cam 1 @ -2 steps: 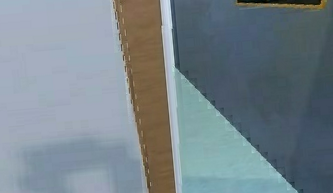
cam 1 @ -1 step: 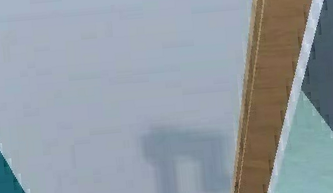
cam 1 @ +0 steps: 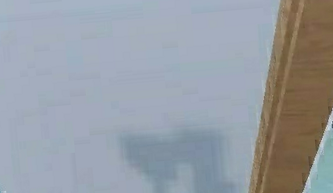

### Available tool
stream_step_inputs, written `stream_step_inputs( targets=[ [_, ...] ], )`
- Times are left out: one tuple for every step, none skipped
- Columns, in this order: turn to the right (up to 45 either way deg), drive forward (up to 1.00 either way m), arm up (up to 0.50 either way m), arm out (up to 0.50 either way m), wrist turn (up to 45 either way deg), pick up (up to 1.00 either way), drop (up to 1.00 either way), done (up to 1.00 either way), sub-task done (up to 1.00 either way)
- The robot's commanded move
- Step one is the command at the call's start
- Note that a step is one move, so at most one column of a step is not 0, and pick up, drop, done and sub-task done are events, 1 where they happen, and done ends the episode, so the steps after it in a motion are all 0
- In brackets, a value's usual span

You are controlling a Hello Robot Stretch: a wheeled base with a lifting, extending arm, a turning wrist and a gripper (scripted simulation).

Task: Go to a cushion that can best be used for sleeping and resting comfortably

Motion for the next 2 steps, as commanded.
stream_step_inputs(
  targets=[
    [-45.0,0.0,0.0,0.0,0.0,0.0,0.0,0.0,0.0],
    [-45.0,0.0,0.0,0.0,0.0,0.0,0.0,0.0,0.0]
  ],
)
